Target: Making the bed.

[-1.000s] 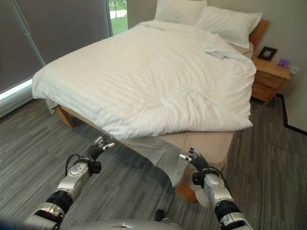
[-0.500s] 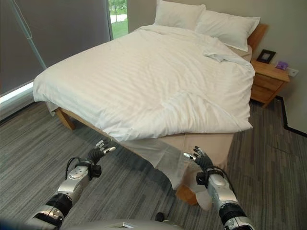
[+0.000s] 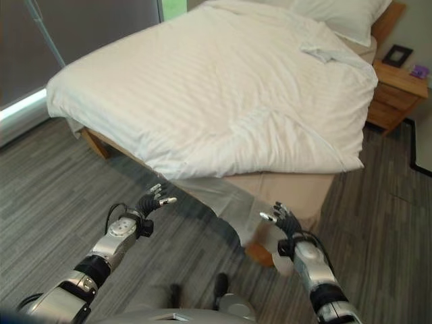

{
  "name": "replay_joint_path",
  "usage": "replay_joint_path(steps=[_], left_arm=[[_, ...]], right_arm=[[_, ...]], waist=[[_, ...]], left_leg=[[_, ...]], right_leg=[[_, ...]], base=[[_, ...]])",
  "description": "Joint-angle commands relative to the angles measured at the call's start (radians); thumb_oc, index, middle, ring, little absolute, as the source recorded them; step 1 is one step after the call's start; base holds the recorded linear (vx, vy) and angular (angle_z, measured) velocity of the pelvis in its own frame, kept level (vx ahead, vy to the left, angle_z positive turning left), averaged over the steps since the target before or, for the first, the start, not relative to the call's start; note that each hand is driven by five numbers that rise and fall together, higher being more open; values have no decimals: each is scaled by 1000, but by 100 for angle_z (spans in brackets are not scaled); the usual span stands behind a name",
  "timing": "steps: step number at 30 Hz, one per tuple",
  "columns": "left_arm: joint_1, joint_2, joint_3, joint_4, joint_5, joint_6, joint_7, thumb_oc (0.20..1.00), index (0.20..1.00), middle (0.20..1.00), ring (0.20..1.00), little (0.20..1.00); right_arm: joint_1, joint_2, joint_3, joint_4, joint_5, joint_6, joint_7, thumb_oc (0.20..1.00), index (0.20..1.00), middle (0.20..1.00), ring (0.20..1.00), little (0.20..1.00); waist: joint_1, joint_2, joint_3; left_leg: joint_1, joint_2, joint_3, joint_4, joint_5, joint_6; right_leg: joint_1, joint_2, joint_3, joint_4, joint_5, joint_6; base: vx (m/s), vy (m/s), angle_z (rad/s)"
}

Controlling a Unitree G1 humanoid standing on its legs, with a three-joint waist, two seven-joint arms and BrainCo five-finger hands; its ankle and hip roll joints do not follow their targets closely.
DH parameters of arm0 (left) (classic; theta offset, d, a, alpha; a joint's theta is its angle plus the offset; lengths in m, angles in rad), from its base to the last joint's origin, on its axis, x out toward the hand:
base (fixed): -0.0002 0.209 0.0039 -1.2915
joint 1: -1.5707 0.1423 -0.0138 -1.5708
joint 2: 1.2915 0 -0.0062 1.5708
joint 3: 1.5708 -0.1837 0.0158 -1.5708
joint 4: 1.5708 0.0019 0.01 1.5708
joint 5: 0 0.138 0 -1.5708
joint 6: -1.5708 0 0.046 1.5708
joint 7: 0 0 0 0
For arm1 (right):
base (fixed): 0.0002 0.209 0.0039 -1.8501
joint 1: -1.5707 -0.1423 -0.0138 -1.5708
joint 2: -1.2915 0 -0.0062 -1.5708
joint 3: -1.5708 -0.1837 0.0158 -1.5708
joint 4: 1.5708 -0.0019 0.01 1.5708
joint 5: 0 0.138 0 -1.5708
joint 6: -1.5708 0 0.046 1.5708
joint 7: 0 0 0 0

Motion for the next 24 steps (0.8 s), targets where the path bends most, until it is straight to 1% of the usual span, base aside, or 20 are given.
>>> replay_joint_path(steps=[1, 2, 3, 5, 6, 7, 8, 9, 10, 11, 13, 14, 15, 16, 17, 18, 19, 20, 21, 24], left_arm=[[-86, -54, -41, -5, -4, -39, -8, 1000, 1000, 1000, 1000, 1000], [-100, -48, -54, -14, -3, -36, -18, 1000, 1000, 1000, 1000, 1000], [-109, -47, -61, -2, 5, -36, -17, 1000, 1000, 1000, 1000, 1000], [-97, -61, -48, 5, -21, -46, -3, 1000, 1000, 1000, 1000, 1000], [-97, -60, -49, 5, -21, -46, -3, 1000, 1000, 1000, 1000, 1000], [-80, -60, -40, -34, -67, -44, -1, 1000, 1000, 1000, 1000, 1000], [-77, -56, -40, -34, -70, -42, -6, 1000, 1000, 1000, 1000, 1000], [-70, -45, -37, -40, -64, -40, -11, 1000, 1000, 1000, 1000, 1000], [-61, -39, -32, -36, -51, -37, -11, 1000, 1000, 1000, 1000, 1000], [-45, -33, -26, -31, -41, -29, -16, 1000, 1000, 1000, 1000, 1000], [-19, -29, -14, -21, -44, -24, -25, 1000, 1000, 1000, 1000, 1000], [-18, -29, -14, -22, -44, -24, -25, 1000, 1000, 1000, 1000, 1000], [-9, -29, -9, -19, -36, -22, -29, 1000, 1000, 1000, 1000, 1000], [0, -27, -6, -21, -26, -20, -31, 1000, 1000, 1000, 1000, 1000], [0, -27, -6, -21, -26, -20, -31, 1000, 1000, 1000, 1000, 1000], [-13, -20, 18, -12, -1, -31, 4, 1000, 1000, 1000, 1000, 1000], [-13, -20, 18, -12, -1, -31, 4, 1000, 1000, 1000, 1000, 1000], [-18, -51, -26, 40, 1, -12, -40, 1000, 1000, 1000, 1000, 1000], [-11, -59, -17, 35, -4, -17, -30, 1000, 1000, 1000, 1000, 1000], [-2, -70, -46, 9, -11, -13, -44, 1000, 1000, 1000, 1000, 1000]], right_arm=[[30, -92, -27, -103, 5, -50, -5, 1000, 1000, 1000, 1000, 1000], [32, -102, -31, -99, -7, -43, -6, 1000, 1000, 1000, 1000, 1000], [34, -103, -35, -92, -18, -36, -6, 1000, 1000, 1000, 1000, 1000], [49, -69, -63, -63, 0, -37, -16, 1000, 1000, 1000, 1000, 1000], [50, -69, -63, -63, 0, -37, -16, 1000, 1000, 1000, 1000, 1000], [45, -30, -60, -65, 14, -36, -29, 1000, 1000, 1000, 1000, 1000], [37, -18, -51, -59, 18, -35, -24, 1000, 1000, 1000, 1000, 1000], [29, -7, -34, -59, 9, -29, -22, 1000, 1000, 1000, 1000, 1000], [20, 5, -20, -53, 1, -27, -18, 1000, 1000, 1000, 1000, 1000], [20, 18, -6, -55, 9, -21, -4, 1000, 1000, 1000, 1000, 1000], [38, 31, 9, -70, 26, -18, 21, 1000, 1000, 1000, 1000, 1000], [39, 30, 9, -70, 26, -18, 21, 1000, 1000, 1000, 1000, 1000], [50, 31, 9, -70, 27, -21, 28, 1000, 1000, 1000, 1000, 1000], [55, 27, 13, -52, 17, -22, 25, 1000, 1000, 1000, 1000, 1000], [55, 27, 13, -52, 17, -23, 25, 1000, 1000, 1000, 1000, 1000], [54, 19, 18, -57, -7, -28, 20, 1000, 1000, 1000, 1000, 1000], [54, 19, 18, -57, -7, -28, 20, 1000, 1000, 1000, 1000, 1000], [76, 15, 0, -24, 7, -18, 18, 1000, 1000, 1000, 1000, 1000], [74, 20, -5, -27, 17, -24, 9, 1000, 1000, 1000, 1000, 1000], [79, 19, -25, -17, 35, -31, 5, 1000, 1000, 1000, 1000, 1000]], waist=[[-3, 66, -51], [-6, 75, -54], [-16, 83, -65], [-27, 82, -83], [-25, 80, -84], [-16, 70, -63], [-13, 69, -47], [-1, 73, -31], [12, 79, -21], [8, 88, -12], [-13, 93, -6], [-11, 93, -5], [-17, 90, -3], [-14, 82, -3], [-14, 83, -2], [-5, 66, -4], [-7, 66, -2], [-15, 61, -18], [-12, 61, -31], [-17, 67, -50]], left_leg=[[112, 110, 14, -286, 248, -47], [119, 101, -5, -290, 234, -55], [146, 82, 4, -328, 203, -52], [171, 30, 32, -353, 150, -33], [172, 28, 34, -353, 150, -32], [184, -16, 71, -351, 115, 15], [188, -28, 95, -351, 115, 29], [197, -37, 122, -353, 110, 42], [208, -42, 144, -353, 103, 53], [217, -45, 153, -353, 101, 61], [227, -54, 150, -353, 96, 72], [230, -53, 152, -353, 94, 71], [233, -63, 148, -353, 91, 76], [238, -80, 152, -353, 77, 81], [241, -78, 152, -353, 77, 81], [242, -97, 150, -353, 71, 82], [245, -97, 149, -353, 71, 82], [244, -109, 143, -353, 58, 85], [256, -110, 154, -353, 56, 86], [257, -120, 138, -353, 55, 92]], right_leg=[[97, -97, 55, 29, -42, 109], [92, -114, 68, 31, -40, 115], [96, -135, 78, 30, -38, 125], [82, -185, 97, 44, -4, 146], [81, -187, 99, 44, -4, 147], [0, -226, 133, 156, 61, 150], [-43, -225, 146, 215, 98, 149], [-88, -225, 138, 277, 124, 148], [-118, -236, 90, 336, 143, 148], [-145, -219, 71, 393, 149, 147], [-195, -115, 119, 429, 98, 142], [-196, -114, 121, 434, 94, 142], [-207, -68, 129, 417, 65, 133], [-208, -25, 109, 345, 29, 116], [-205, -24, 108, 344, 29, 116], [-177, -12, 97, 252, 37, 100], [-173, -12, 95, 249, 38, 100], [-124, -18, 128, 184, 34, 104], [-101, -16, 133, 157, 32, 100], [-72, -20, 129, 137, 17, 90]], base=[[178, 390, -33], [239, 544, -24], [163, 427, -16], [162, 396, -41], [62, 414, -38], [-22, 376, -25], [-49, 485, -85], [-47, 365, -111], [-17, 368, -115], [21, 346, -81], [35, 234, -43], [43, 144, -9], [54, 127, 2], [53, 128, -3], [74, 42, -9], [45, -22, 0], [58, -4, 11], [80, 23, 56], [108, 31, 52], [94, 15, 3]])
